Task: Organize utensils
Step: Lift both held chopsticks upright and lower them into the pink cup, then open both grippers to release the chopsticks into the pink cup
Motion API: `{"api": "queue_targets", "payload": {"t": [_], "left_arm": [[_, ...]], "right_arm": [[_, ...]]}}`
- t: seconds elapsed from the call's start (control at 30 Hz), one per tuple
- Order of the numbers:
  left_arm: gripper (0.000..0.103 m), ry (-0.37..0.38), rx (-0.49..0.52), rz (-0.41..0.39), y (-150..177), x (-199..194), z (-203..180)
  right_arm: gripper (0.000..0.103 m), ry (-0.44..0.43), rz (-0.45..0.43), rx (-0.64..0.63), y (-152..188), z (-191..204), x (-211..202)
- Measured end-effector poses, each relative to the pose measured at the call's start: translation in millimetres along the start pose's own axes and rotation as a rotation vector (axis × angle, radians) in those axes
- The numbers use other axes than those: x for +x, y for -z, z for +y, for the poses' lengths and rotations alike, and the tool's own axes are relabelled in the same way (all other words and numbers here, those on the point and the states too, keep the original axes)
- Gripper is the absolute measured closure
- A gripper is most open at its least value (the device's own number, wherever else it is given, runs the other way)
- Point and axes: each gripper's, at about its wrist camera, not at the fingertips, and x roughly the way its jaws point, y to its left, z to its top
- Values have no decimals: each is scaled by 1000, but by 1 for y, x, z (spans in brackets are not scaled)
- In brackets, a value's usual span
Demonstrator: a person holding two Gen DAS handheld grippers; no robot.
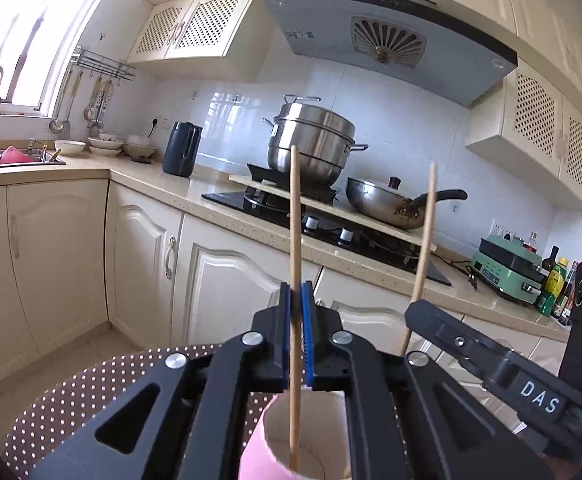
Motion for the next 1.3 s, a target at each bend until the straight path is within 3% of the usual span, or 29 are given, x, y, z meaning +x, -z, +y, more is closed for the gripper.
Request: {"api": "queue_targets", "payload": {"t": [0.83, 0.97, 1.3], "left_arm": [[97, -23, 53, 105, 29, -34, -10], [74, -32, 55, 101, 27, -39, -12], [54, -14, 64, 91, 19, -55, -17]], "right_arm": [[96, 31, 114, 10, 47, 10, -7], [96, 25, 119, 21, 47, 10, -7], [94, 22, 117, 43, 45, 14, -18]]}}
